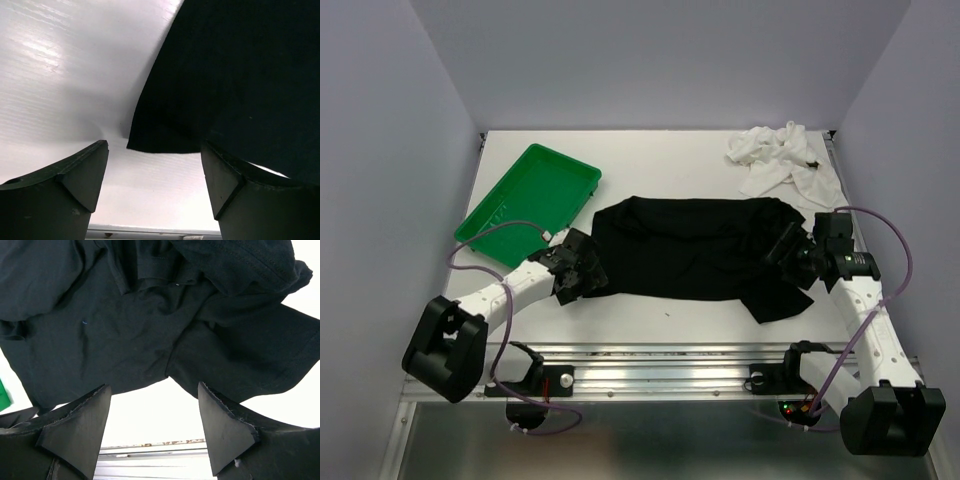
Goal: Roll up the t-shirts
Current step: Move the bin to the center of the board, then fold the T-shirt at the center of the board.
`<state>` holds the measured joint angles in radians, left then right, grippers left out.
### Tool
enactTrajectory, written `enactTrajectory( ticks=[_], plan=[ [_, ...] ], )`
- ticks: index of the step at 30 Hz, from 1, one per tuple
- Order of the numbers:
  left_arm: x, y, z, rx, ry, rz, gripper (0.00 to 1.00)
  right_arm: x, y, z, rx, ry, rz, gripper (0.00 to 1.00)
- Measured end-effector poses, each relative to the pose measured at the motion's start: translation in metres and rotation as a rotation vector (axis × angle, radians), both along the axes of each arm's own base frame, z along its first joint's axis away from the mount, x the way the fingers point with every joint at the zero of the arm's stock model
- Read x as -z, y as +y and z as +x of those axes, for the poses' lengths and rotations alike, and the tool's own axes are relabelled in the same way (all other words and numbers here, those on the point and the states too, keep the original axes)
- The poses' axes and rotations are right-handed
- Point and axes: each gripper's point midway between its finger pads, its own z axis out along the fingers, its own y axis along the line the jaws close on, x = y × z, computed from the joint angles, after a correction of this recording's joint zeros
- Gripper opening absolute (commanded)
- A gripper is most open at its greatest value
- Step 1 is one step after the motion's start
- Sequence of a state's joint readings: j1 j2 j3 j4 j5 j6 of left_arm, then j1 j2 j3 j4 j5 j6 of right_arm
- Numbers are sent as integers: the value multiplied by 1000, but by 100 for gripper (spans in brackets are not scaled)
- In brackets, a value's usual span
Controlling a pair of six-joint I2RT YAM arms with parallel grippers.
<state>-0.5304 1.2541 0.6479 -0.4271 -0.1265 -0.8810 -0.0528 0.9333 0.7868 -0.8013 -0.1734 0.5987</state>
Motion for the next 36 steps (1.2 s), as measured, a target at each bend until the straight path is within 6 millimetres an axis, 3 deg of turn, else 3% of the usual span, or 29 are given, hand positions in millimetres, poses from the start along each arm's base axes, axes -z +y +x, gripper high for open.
enactTrajectory(
  ticks=[4, 6, 9, 10, 15, 21, 24, 33, 36],
  plan=[
    [12, -3, 3, 0, 26, 8, 74, -4, 0, 0, 1, -15, -1, 76],
    [11, -8, 8, 3, 10, -10, 62, -6, 0, -1, 1, -22, -2, 78],
    [13, -15, 15, 18, 2, -29, 23, -6, 0, -2, 4, -23, 0, 79],
    [14, -17, 16, 25, 5, -30, 0, -6, 0, -2, 5, -22, 1, 80],
    [-3, -24, 30, 65, -17, -14, 0, -2, -7, -6, 35, 2, -29, 83],
    [-84, -38, 87, 88, -227, -67, 0, 3, -16, -11, 83, 37, -65, 84],
    [-107, -36, 99, 85, -286, -78, 0, 10, -20, -12, 122, 62, -72, 83],
    [-108, -31, 99, 107, -278, -71, 0, 47, -27, -28, 232, 167, -73, 81],
    [-108, -32, 98, 114, -277, -73, 0, 69, -23, -34, 246, 212, -61, 79]
  ],
)
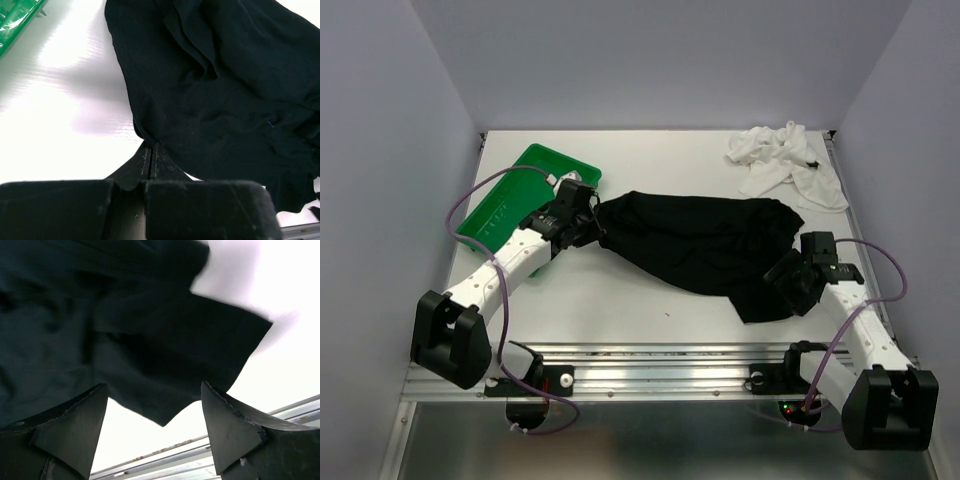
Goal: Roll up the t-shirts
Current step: Fold the T-shirt at the center of the board.
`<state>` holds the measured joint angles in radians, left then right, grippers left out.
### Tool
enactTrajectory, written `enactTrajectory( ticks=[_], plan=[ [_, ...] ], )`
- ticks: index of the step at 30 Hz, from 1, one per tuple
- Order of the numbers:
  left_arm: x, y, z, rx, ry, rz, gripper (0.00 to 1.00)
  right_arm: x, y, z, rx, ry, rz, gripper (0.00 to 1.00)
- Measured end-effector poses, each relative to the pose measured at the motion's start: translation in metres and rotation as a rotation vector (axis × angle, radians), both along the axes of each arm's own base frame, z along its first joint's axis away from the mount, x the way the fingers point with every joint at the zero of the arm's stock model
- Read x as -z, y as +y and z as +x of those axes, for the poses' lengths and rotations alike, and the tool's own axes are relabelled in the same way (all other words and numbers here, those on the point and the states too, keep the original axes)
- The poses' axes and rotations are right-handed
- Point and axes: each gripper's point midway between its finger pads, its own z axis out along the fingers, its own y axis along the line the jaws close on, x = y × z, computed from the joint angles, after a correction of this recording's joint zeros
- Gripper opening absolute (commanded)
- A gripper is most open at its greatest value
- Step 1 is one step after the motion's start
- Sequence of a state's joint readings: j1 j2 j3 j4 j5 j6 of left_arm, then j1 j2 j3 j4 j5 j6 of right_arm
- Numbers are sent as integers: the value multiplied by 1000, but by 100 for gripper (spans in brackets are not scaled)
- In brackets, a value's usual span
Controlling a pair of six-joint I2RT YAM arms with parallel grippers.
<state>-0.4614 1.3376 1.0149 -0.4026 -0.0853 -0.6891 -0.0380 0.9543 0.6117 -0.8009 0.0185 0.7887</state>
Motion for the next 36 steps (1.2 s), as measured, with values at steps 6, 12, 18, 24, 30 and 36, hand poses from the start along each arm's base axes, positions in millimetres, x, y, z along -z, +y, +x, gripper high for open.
enactTrajectory(
  ticks=[6, 12, 18, 24, 30, 36],
  plan=[
    [0, 4, 2, -4, 0, 1, 0, 34, 15, -19, 5, 83, 31, 69],
    [3, 5, 3, -3, 8, 6, 0, 42, 19, -16, 43, 50, 48, 20],
    [4, 7, 4, 2, 12, 3, 0, 37, 17, 3, 48, -5, 37, 1],
    [-21, -1, 41, 12, -6, -5, 0, -36, 2, 94, -5, -143, -85, 1],
    [-110, -17, 128, 23, -173, -54, 0, -217, -12, 240, -23, -529, -188, 1],
    [-231, -7, 159, 37, -437, -138, 0, -381, -22, 249, -10, -886, -259, 1]
  ],
)
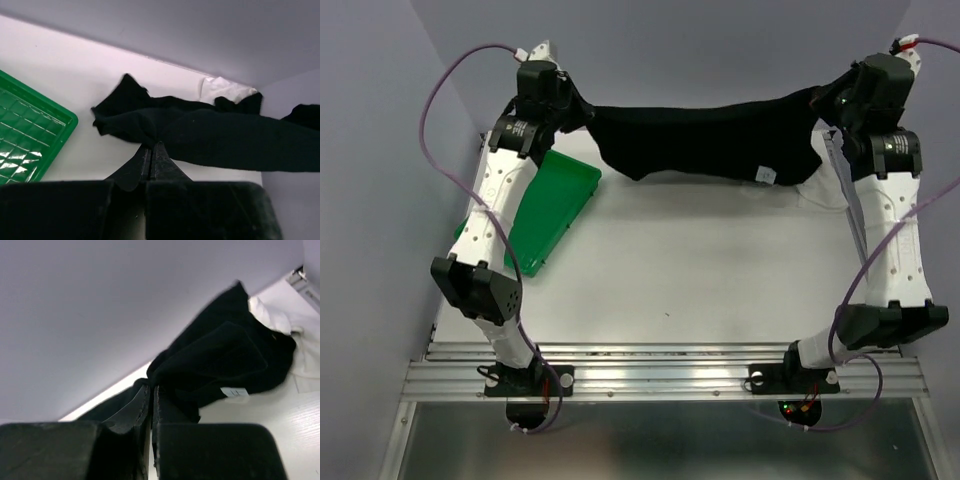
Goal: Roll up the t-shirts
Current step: Fold the T-shirt at the center of the board.
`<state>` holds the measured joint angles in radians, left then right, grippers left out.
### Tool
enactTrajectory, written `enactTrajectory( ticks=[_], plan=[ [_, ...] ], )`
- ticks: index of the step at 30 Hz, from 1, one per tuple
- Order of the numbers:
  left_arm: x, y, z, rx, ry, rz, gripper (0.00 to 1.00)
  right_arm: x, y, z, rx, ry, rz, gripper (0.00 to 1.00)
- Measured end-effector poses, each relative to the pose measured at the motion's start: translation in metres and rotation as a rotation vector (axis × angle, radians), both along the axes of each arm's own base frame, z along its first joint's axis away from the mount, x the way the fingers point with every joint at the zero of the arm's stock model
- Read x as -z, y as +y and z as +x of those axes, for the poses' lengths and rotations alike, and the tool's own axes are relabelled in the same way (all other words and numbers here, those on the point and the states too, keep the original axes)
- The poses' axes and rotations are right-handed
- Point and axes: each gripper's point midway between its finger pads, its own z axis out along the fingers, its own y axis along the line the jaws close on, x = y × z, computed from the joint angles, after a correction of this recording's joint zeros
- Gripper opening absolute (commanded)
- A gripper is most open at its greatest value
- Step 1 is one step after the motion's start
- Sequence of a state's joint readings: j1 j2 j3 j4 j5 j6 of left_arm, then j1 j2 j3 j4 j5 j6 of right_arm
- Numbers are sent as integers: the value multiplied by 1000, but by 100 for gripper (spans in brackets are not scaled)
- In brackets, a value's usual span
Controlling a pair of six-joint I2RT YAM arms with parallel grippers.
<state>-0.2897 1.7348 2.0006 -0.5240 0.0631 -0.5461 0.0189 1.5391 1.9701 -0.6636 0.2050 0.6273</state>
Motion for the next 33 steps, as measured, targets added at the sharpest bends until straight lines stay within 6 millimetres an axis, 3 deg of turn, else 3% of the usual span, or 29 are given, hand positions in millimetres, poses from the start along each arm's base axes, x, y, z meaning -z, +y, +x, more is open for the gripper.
enactTrajectory(
  ticks=[2, 3, 5, 7, 9, 10, 12, 13, 14, 17, 19, 21, 27, 30, 33],
  plan=[
    [-17, 6, -8, 4, -39, -9, 0, -25, -1, -28, -2, -60, -11, 1],
    [-22, 11, -17, 8, -52, -13, 0, -26, -1, -40, -3, -68, -13, 1],
    [-15, 16, -34, 19, -51, -15, 0, -11, -1, -70, -7, -56, -15, 1],
    [4, 18, -54, 38, -19, -13, 0, 25, 0, -99, -16, 6, -5, 1],
    [44, 18, -74, 64, 41, -10, 0, 85, 4, -129, -27, 113, 25, 1],
    [65, 18, -82, 76, 82, -7, 0, 104, 6, -136, -31, 155, 36, 6],
    [103, 17, -94, 94, 145, -4, 0, 167, 13, -161, -51, 283, 81, 18],
    [139, 16, -105, 107, 218, 0, 0, 192, 16, -169, -56, 345, 102, 29],
    [163, 16, -114, 115, 270, 1, 0, 218, 19, -179, -58, 401, 126, 49],
    [229, 20, -146, 124, 429, 19, 0, 285, 26, -217, -45, 581, 195, 59],
    [252, 22, -160, 126, 489, 26, 0, 304, 28, -236, -36, 641, 220, 60],
    [259, 23, -165, 129, 508, 29, 0, 306, 28, -241, -27, 648, 233, 61],
    [244, 21, -159, 138, 439, 26, 0, 311, 28, -234, -5, 674, 247, 67],
    [241, 21, -158, 138, 424, 25, 0, 329, 28, -232, 8, 714, 260, 70],
    [240, 22, -158, 137, 421, 26, 0, 354, 30, -243, 23, 765, 282, 72]
  ],
)
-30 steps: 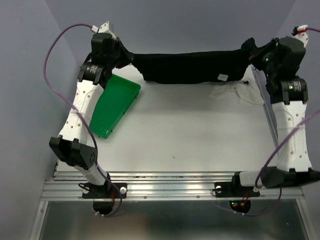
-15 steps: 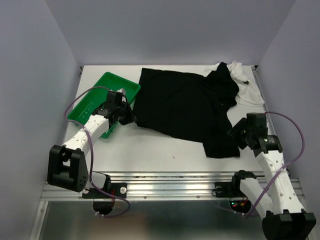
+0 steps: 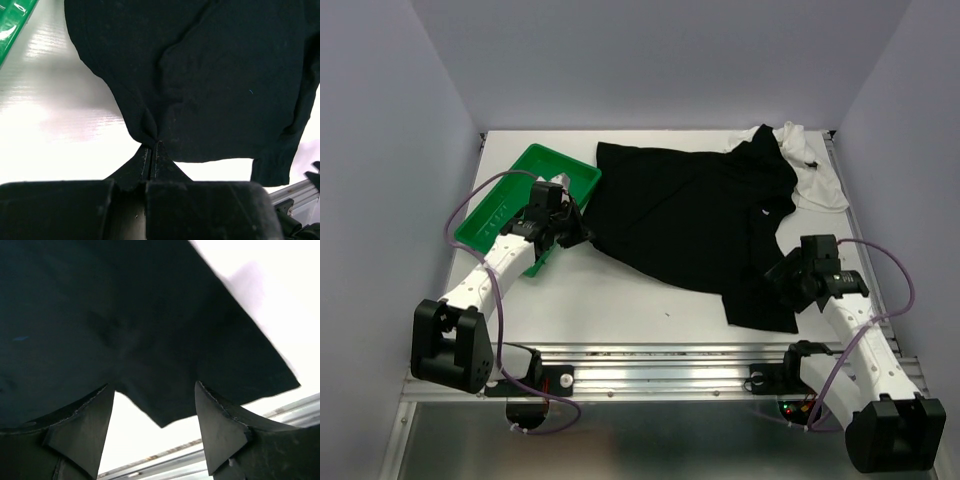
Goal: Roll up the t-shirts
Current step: Fold the T-shirt at the center of the board.
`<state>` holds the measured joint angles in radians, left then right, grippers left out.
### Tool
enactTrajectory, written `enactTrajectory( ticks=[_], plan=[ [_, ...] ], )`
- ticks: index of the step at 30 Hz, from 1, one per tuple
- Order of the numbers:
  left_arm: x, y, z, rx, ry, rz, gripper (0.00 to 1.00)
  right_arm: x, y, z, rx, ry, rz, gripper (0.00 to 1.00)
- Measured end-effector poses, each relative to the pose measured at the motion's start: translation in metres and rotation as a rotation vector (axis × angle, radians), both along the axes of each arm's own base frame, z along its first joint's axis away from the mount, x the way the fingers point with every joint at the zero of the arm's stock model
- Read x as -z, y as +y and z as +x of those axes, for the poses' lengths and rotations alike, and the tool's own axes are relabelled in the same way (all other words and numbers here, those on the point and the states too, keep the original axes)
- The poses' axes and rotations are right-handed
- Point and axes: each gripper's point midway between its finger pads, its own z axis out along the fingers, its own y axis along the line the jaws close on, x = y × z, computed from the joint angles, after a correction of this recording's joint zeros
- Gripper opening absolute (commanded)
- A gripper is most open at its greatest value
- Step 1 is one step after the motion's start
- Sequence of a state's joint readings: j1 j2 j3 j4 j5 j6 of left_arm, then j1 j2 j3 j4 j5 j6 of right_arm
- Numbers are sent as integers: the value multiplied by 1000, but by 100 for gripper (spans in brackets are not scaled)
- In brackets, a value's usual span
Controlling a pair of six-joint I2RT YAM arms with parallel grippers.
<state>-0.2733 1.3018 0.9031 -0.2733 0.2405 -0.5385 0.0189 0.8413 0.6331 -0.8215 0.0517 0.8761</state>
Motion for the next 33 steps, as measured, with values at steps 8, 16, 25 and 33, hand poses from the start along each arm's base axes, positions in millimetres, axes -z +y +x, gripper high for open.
enactTrajectory(
  ticks=[8, 16, 25, 33],
  plan=[
    [-1, 1, 0, 0, -7, 6, 0, 51, 5, -39, 71, 158, 56, 73],
    [-4, 1, 0, -1, -18, 5, 0, 66, 8, -53, 153, 181, 98, 74],
    [-5, 2, 0, -2, -20, 5, 0, 66, 7, -22, 167, 72, 111, 40],
    [-5, 1, 1, -2, -21, 4, 0, 61, 2, 19, 104, 22, 51, 1]
  ],
)
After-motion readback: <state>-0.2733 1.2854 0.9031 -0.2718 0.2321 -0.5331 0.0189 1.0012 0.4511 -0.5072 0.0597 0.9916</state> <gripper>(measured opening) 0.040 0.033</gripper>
